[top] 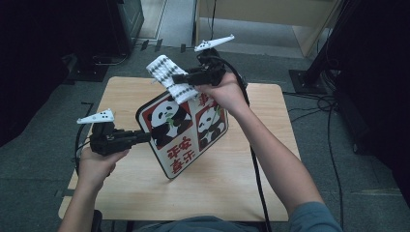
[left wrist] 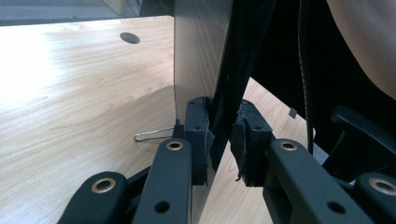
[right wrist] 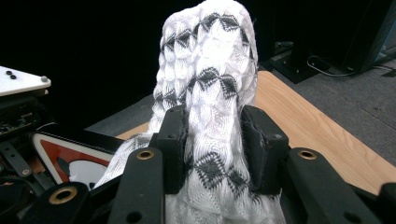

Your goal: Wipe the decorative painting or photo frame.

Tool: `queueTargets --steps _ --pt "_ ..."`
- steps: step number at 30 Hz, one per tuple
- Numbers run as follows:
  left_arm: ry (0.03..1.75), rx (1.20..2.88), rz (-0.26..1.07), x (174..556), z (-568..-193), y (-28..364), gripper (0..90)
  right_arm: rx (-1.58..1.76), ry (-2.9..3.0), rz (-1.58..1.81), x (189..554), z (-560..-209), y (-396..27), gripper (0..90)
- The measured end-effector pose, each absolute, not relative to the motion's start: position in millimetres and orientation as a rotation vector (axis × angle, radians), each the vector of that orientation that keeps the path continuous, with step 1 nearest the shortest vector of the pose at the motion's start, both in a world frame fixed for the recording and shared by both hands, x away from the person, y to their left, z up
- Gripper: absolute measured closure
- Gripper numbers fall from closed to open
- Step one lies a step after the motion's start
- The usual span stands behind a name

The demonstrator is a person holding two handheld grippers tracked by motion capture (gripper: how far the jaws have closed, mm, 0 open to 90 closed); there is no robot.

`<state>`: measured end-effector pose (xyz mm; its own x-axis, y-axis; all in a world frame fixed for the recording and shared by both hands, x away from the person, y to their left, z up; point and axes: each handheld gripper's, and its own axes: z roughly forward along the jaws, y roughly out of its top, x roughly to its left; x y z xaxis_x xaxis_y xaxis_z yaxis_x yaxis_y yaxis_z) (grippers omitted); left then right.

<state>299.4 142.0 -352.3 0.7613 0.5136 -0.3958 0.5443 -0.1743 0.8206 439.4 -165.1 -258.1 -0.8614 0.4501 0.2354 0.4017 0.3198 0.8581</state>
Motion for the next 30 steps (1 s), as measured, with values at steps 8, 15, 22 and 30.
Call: queueTargets --steps 8,15,22,30 --pt "0.819 1.821 -0.032 299.6 -352.3 142.1 77.4 0.827 2.49 1.607 443.5 -258.1 -173.4 63.4" --pt "0.822 1.822 -0.033 299.6 -352.3 142.3 77.4 0.847 2.477 1.599 447.2 -258.1 -179.4 63.3" --pt "0.822 1.822 -0.033 299.9 -352.5 142.6 77.4 0.86 2.458 1.595 451.8 -258.3 -186.7 63.3" --pt "0.824 1.82 -0.04 300.0 -352.5 142.8 77.4 0.876 2.44 1.581 456.2 -257.8 -194.6 63.3"
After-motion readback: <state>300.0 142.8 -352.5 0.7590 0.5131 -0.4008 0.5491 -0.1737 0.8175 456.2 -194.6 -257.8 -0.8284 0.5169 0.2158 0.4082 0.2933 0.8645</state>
